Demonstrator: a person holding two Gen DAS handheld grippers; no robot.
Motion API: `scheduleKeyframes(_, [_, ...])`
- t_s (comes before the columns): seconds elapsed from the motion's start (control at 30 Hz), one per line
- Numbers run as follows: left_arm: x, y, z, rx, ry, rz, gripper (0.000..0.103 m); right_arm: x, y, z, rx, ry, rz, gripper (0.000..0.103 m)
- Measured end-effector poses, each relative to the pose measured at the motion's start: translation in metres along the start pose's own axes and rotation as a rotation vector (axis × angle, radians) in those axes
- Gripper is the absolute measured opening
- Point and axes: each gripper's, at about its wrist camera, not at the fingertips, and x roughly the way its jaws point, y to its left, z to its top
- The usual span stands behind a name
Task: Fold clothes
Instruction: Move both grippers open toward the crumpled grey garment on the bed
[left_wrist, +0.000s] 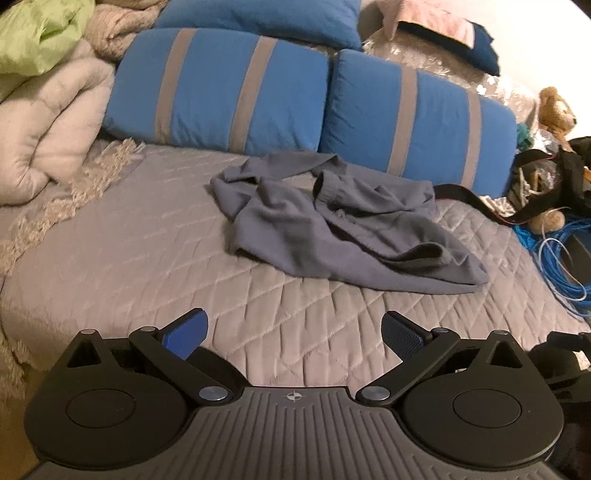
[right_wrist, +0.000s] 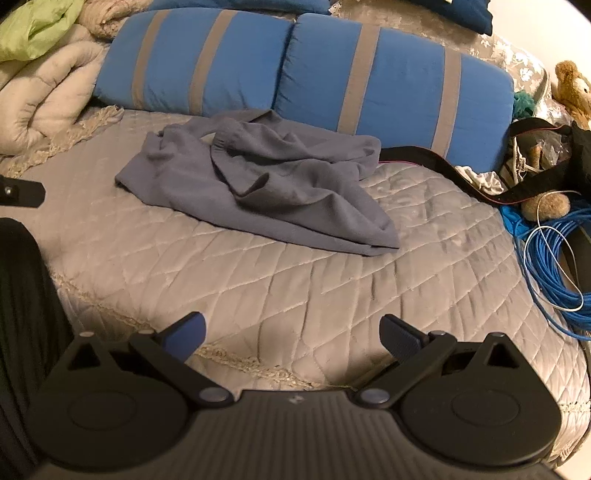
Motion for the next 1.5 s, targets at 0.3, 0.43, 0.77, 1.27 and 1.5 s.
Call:
scheduleKeyframes(0.3, [0.003, 0.004, -0.006, -0.036, 0.015, -0.026, 0.103, 0.001, -0.001, -0.001, 0.035, 0.035, 0.013, 0.103])
scheduleKeyframes(0.43, [0.01, -0.004, -0.001, -0.075, 0.019, 0.047, 0.103, 0.003, -0.002, -0.002, 0.047, 0.048, 0.016, 0.103])
scheduleKeyframes(0.77, [0.008, -0.009, -0.002, 0.004, -0.026, 0.011, 0.103, 0.002, -0.002, -0.001, 0.051, 0.05, 0.006, 0.103])
scheduleKeyframes(1.27, [-0.005, -0.016, -0.004, 0.062, -0.121, 0.008, 0.102, 0.007, 0.006, -0.003, -0.014, 0.043, -0.025, 0.103])
scheduleKeyframes(1.5, [-0.004, -0.028, -0.004, 0.164, -0.134, 0.033, 0.102, 0.013, 0.009, 0.0, -0.025, 0.055, 0.014, 0.103])
